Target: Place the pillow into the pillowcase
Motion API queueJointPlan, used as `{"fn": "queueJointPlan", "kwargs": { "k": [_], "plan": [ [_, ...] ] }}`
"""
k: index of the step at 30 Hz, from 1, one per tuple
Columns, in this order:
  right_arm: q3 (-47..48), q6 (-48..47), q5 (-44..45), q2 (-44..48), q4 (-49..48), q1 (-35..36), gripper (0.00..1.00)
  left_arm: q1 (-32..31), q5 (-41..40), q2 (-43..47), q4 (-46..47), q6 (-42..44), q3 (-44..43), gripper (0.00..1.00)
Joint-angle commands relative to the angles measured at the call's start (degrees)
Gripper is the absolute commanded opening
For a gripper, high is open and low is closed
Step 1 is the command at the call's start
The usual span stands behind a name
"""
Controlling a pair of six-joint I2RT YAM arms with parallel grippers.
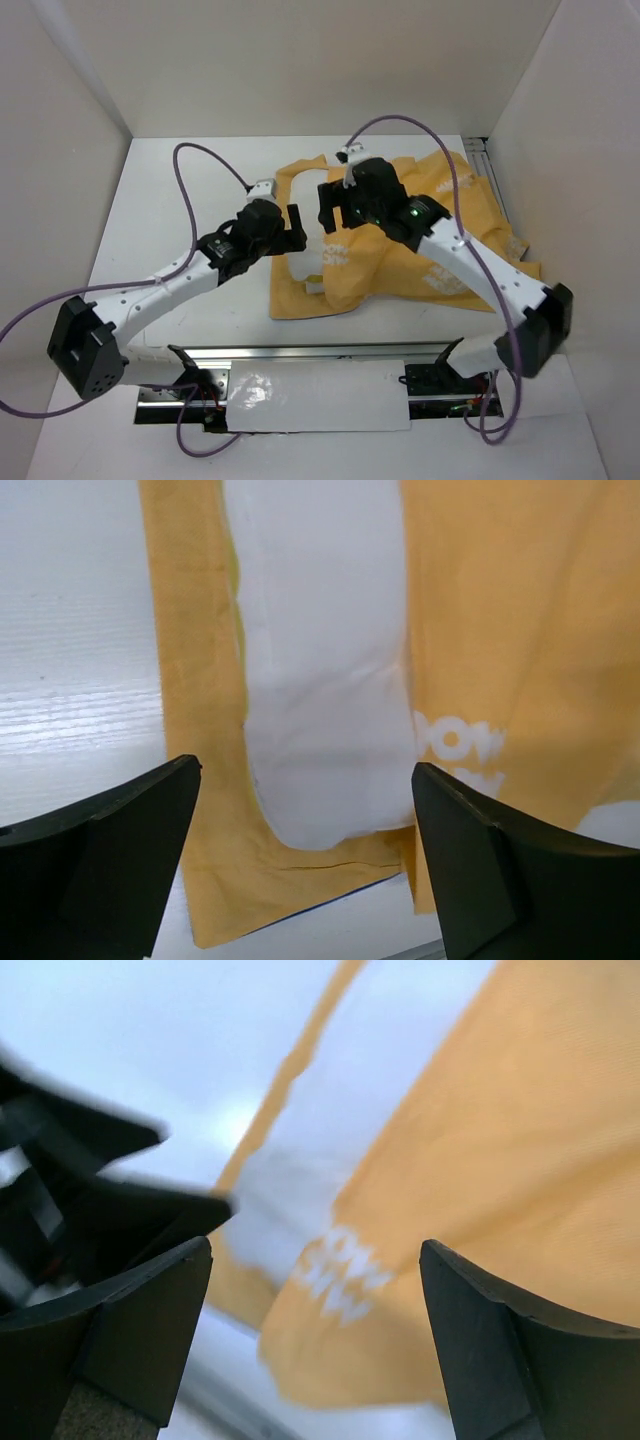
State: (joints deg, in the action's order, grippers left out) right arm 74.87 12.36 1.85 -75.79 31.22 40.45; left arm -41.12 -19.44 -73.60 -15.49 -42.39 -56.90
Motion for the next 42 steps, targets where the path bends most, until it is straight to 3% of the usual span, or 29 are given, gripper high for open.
{"fn": "queueJointPlan", "kwargs": {
  "k": [1,5,10,15,21,24,25,26,27,30,36,42],
  "plan": [
    [8.1,0.7,14.3,-10.8,-0.5,-2.8,0.92,4.8,5.0,-4.4,-0.1,1.0,-4.0,1.00],
    [21.8,-0.3,19.7,-24.4,-0.7,-7.5,0.84,9.7,13.0,-14.2,2.3,3.5,-11.0,1.00],
    [37.1,-0.8,20.4,-42.1,5.8,-9.9,0.74,13.6,19.8,-26.1,3.0,4.9,-20.4,1.00],
    [44.2,-1.6,17.8,-50.0,7.8,-10.4,0.72,16.4,26.2,-36.0,3.8,4.9,-25.9,0.93],
    [41.8,-0.4,17.8,-51.8,9.8,-11.5,0.65,17.7,30.7,-37.8,9.1,5.4,-22.0,0.72],
    [41.2,0.9,19.5,-51.8,10.3,-12.1,0.45,17.7,32.7,-36.5,11.6,5.9,-19.8,0.51],
    [41.2,0.9,20.3,-51.8,10.3,-12.1,0.45,17.7,32.7,-36.5,12.4,5.9,-18.9,0.45],
    [41.8,0.9,20.3,-51.3,11.2,-12.1,0.59,17.7,32.7,-35.9,12.4,5.9,-18.9,0.37],
    [42.4,0.9,20.3,-51.3,11.9,-11.6,0.64,17.7,32.7,-35.3,12.9,5.9,-18.1,0.20],
    [43.0,-0.5,17.6,-49.0,11.9,-9.5,0.67,17.7,32.7,-34.8,12.9,5.3,-16.8,0.00],
    [38.2,-1.7,17.0,-44.8,10.3,-6.2,0.76,17.2,33.4,-34.2,15.0,4.2,-14.7,0.00],
    [35.4,0.0,16.5,-45.4,10.4,-6.2,0.76,17.2,32.6,-33.1,15.7,4.2,-13.3,0.00]
  ]
}}
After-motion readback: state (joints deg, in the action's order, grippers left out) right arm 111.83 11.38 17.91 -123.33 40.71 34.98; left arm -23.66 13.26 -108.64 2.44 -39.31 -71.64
